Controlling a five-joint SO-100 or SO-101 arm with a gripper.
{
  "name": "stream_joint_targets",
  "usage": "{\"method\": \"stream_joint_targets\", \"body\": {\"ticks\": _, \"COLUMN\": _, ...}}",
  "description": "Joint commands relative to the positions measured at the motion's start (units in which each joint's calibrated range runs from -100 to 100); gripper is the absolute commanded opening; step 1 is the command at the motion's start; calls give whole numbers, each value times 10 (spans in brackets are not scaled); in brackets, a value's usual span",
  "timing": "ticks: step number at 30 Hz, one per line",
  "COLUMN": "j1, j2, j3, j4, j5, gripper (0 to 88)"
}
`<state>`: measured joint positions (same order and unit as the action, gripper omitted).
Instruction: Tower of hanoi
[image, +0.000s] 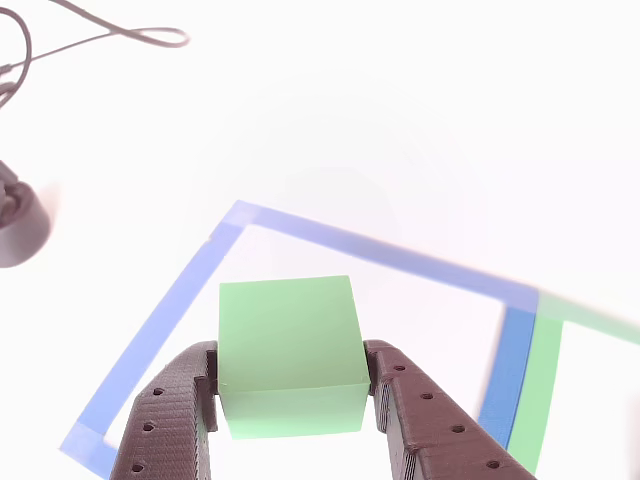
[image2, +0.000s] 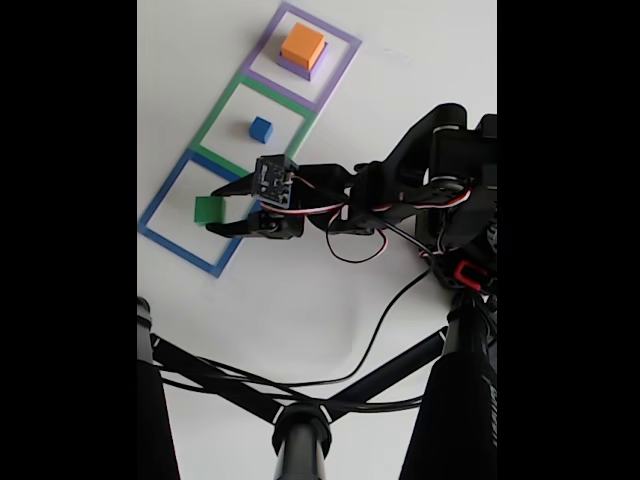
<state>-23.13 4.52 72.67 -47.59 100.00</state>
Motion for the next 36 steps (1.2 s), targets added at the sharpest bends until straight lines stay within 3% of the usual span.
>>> {"method": "stream_joint_targets", "body": {"ticks": 1, "j1": 3, "j2": 51, "j3": -39, "j4": -61, "j5": 0, "gripper": 76}}
{"method": "stream_joint_targets", "body": {"ticks": 13, "j1": 11, "j2": 172, "j3": -89, "j4": -141, "j5": 0, "gripper": 88}}
{"method": "stream_joint_targets", "body": {"ticks": 20, "j1": 18, "j2": 215, "j3": -121, "j4": -156, "j5": 0, "gripper": 137}}
{"method": "stream_joint_targets", "body": {"ticks": 25, "j1": 18, "j2": 218, "j3": -118, "j4": -158, "j5": 0, "gripper": 236}}
{"method": "stream_joint_targets", "body": {"ticks": 36, "j1": 17, "j2": 127, "j3": -62, "j4": -132, "j5": 0, "gripper": 264}}
